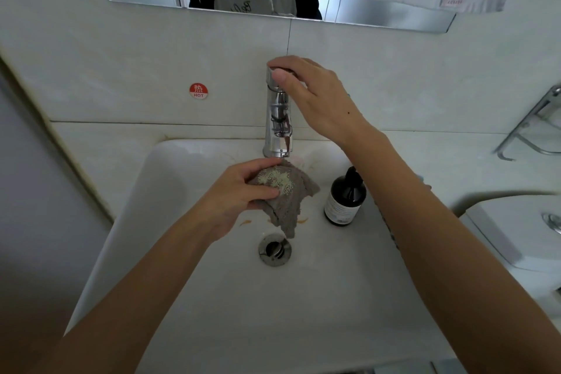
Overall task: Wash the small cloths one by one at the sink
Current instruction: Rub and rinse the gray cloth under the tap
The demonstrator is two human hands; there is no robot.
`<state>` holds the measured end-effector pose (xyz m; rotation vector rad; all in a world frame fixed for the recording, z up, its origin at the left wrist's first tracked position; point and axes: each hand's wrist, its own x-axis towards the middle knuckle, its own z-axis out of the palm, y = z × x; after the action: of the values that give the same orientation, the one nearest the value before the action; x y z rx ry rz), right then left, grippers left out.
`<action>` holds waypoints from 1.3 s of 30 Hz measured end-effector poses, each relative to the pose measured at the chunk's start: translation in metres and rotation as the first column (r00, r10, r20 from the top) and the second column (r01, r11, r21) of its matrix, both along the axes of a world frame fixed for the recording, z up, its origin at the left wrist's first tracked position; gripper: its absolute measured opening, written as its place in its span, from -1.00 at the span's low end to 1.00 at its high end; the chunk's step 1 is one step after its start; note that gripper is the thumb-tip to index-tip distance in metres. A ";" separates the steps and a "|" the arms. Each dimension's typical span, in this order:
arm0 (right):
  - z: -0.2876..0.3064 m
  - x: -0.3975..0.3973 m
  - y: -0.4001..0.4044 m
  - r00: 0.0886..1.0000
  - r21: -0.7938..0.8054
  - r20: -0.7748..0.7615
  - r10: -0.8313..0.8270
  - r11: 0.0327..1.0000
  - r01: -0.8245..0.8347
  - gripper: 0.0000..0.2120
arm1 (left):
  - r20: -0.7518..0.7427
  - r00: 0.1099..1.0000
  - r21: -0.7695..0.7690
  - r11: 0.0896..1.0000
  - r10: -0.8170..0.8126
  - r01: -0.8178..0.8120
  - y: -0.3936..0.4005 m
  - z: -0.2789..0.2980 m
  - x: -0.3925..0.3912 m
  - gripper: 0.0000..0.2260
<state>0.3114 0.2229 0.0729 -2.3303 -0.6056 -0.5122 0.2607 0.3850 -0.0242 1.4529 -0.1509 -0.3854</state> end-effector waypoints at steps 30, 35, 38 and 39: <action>-0.013 -0.009 0.002 1.000 0.075 -0.017 -0.005 0.997 0.007 -0.62 | -0.065 0.997 -0.008 0.999 -0.051 0.050 -0.017 -0.014 -0.007 -0.57; -0.032 -0.030 -0.012 0.999 -0.035 -0.040 -0.033 0.999 0.032 -0.37 | -0.097 0.995 -0.011 1.000 -0.023 0.022 -0.026 -0.014 -0.011 -0.58; -0.047 -0.055 -0.037 0.996 -0.036 -0.064 -0.070 0.997 0.067 -0.32 | -0.105 0.994 -0.018 1.000 -0.002 0.000 -0.034 -0.012 -0.014 -0.58; -0.055 -0.063 -0.048 0.994 -0.050 -0.055 -0.091 0.995 0.088 -0.30 | -0.100 0.995 -0.015 1.000 0.009 -0.010 -0.037 -0.010 -0.014 -0.58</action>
<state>0.2485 0.1753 0.0177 -2.4174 -0.4931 -0.4749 0.2465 0.3483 -0.0347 1.4157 -0.0661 -0.4475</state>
